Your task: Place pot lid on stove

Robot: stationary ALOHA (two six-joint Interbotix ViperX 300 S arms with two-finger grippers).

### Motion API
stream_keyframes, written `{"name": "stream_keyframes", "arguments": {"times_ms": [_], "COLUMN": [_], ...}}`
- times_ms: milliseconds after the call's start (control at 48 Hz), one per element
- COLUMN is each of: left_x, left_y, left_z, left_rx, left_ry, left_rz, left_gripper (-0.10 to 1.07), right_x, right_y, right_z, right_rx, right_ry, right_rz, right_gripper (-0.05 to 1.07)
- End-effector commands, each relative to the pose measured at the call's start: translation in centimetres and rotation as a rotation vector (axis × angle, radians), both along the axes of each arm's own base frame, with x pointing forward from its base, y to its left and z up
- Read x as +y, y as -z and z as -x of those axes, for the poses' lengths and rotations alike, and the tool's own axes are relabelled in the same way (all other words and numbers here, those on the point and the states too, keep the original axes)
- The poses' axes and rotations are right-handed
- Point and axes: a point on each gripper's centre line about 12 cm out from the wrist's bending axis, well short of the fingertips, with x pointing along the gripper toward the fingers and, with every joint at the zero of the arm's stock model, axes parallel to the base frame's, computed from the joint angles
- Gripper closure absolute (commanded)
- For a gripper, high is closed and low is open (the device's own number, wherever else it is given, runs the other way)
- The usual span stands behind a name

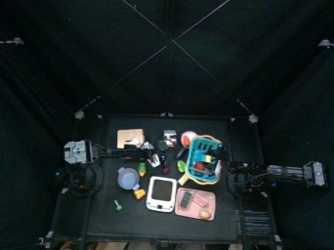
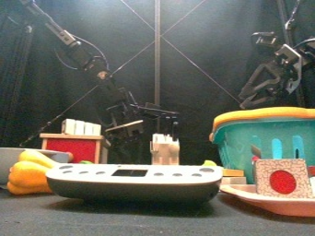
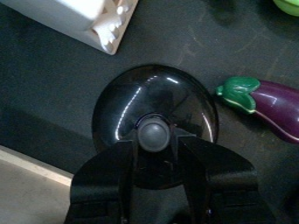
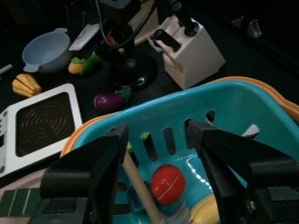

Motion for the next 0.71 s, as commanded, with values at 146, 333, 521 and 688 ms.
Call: {"name": "stream_keyframes", "arguments": {"times_ms": [146, 333, 521, 688], "left_x": [0.1, -0.8, -3.5, -6.5], "left_y": [-3.4, -4.9, -7.0, -9.2], "left_z": [-0.5, -0.5, -0.6, -0.9], "left_rx": [-0.089, -0.108, -0.117, -0.126], "left_ry": [0.003, 0.022, 0.078, 0.149], "left_rz": [-0.023, -0.033, -0.045, -0.064], "left_gripper": [0.33, 0.33, 0.33, 0.33], "right_x": [0.0, -0.1, -0.1, -0.1], "right_y": [-0.4, -0.4, -0.4, -0.4], "right_z": [-0.3, -0.3, -0.3, -0.2], "right_rx": [-0.011, -0.011, -0.011, -0.011], "right_ry": [-0.004, 0.000, 0.000, 0.004], "right_rz": [0.000, -0.001, -0.001, -0.002], "right_gripper": [0.12, 0.12, 0.12, 0.12]}}
